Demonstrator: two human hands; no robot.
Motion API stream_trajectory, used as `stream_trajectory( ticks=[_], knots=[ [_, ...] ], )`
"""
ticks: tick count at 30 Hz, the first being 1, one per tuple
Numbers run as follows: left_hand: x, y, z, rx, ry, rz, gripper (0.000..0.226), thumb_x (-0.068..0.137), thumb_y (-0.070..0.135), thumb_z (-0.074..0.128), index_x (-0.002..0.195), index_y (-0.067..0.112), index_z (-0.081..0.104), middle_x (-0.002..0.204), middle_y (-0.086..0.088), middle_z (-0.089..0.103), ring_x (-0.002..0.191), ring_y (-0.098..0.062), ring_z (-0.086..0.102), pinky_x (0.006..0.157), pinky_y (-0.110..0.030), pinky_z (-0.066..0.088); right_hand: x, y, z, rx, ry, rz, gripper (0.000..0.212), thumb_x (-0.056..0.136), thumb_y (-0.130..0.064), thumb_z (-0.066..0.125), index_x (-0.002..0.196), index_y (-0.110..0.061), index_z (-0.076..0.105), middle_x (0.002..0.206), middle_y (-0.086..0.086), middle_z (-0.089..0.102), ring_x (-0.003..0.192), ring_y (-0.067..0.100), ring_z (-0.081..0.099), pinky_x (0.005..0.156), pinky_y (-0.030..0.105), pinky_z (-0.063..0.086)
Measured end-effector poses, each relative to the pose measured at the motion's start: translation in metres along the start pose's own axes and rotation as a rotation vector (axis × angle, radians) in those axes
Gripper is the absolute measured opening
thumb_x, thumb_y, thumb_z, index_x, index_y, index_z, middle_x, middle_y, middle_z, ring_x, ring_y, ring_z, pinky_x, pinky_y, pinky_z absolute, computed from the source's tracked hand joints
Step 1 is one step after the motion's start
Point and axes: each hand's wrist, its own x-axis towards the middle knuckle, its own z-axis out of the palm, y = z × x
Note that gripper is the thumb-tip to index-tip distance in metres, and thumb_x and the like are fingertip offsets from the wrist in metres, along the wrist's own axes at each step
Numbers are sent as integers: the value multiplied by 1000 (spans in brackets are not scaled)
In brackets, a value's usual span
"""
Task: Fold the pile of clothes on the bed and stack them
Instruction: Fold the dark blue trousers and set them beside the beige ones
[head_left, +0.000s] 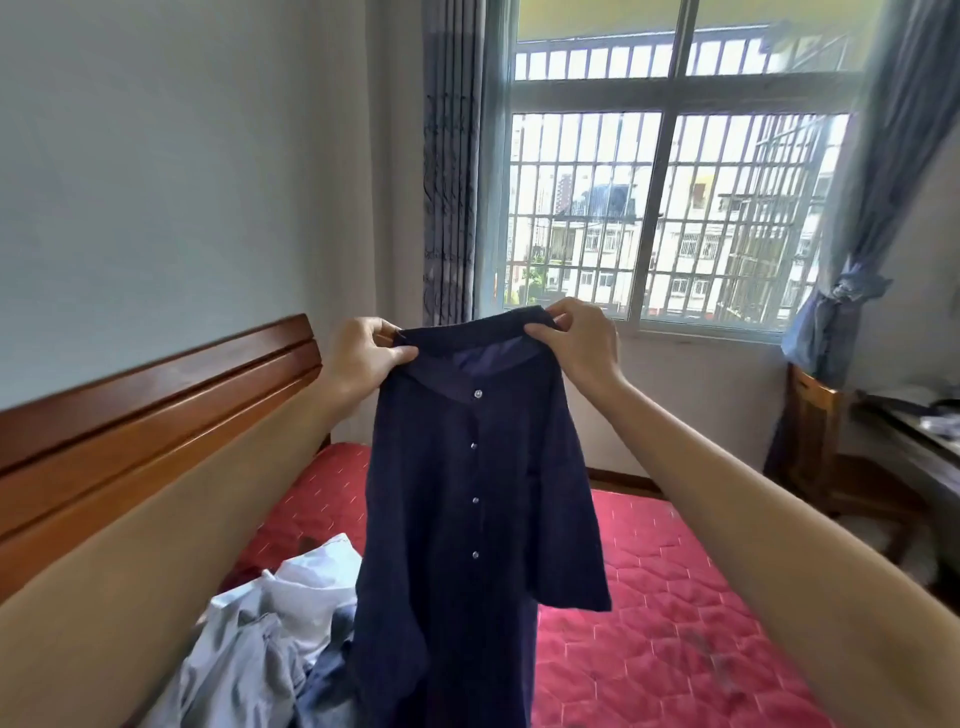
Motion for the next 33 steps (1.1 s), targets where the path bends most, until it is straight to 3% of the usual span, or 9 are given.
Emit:
stream_trajectory(
  ticks=[5,9,13,17,22,26,28,31,33],
  knots=[
    [1,45,7,143,178,202,14,78,22,76,89,22,67,76,14,66,74,-4,62,72,-23,50,-3,-39,-2,114,237,-107,17,79,-36,74,84,-36,58,68,-26,56,70,-7,55,70,25,43],
    [-15,66,4,107,215,266,14,81,24,74,93,20,68,82,9,69,78,-6,65,73,-23,52,-19,-70,-10,193,236,-267,19,77,-31,75,82,-38,59,76,-23,62,77,-2,60,74,25,49],
    [-29,75,-1,-52,192,210,9,82,22,73,88,24,67,81,8,70,78,-8,68,72,-27,57,-32,-85,-14,267,225,-294,25,78,-30,76,77,-44,56,73,-26,62,74,-7,59,68,9,43],
    [-42,77,0,-296,56,138,9,88,16,69,95,20,66,90,-2,73,84,-16,71,76,-35,60,-48,-93,-3,326,129,-337,14,84,-33,72,96,-29,72,84,-19,67,80,-8,61,70,3,41],
    [-46,71,-11,-624,-69,-48,25,95,22,59,113,6,65,98,-8,74,88,-19,72,70,-25,58,-60,-91,13,226,-123,-454,37,97,-26,54,132,-14,59,114,-4,57,102,5,54,88,10,39],
    [-51,56,-16,-669,-102,-76,33,87,21,69,114,3,64,99,-10,74,89,-20,72,70,-22,56,-66,-81,20,246,-298,-433,37,99,-10,45,135,-11,55,122,-3,51,110,5,49,92,5,33],
    [-52,47,-16,-638,-55,-107,24,89,8,65,113,4,65,98,-12,73,85,-19,72,68,-23,57,-66,-77,21,237,-385,-436,41,96,-5,46,135,-13,55,122,-7,50,112,5,49,98,12,35],
    [-51,37,-21,-584,-33,-146,23,89,0,59,111,5,66,99,-13,72,90,-22,68,77,-29,55,-58,-74,17,207,-399,-460,42,92,-10,57,133,-18,57,125,-5,52,115,14,53,103,37,44],
    [-51,33,-24,-535,-61,-96,22,87,-1,61,104,11,68,92,-7,74,91,-23,69,77,-29,54,-50,-77,11,184,-328,-480,52,88,-23,68,137,-24,51,134,-3,49,123,12,47,107,37,41]
  ],
)
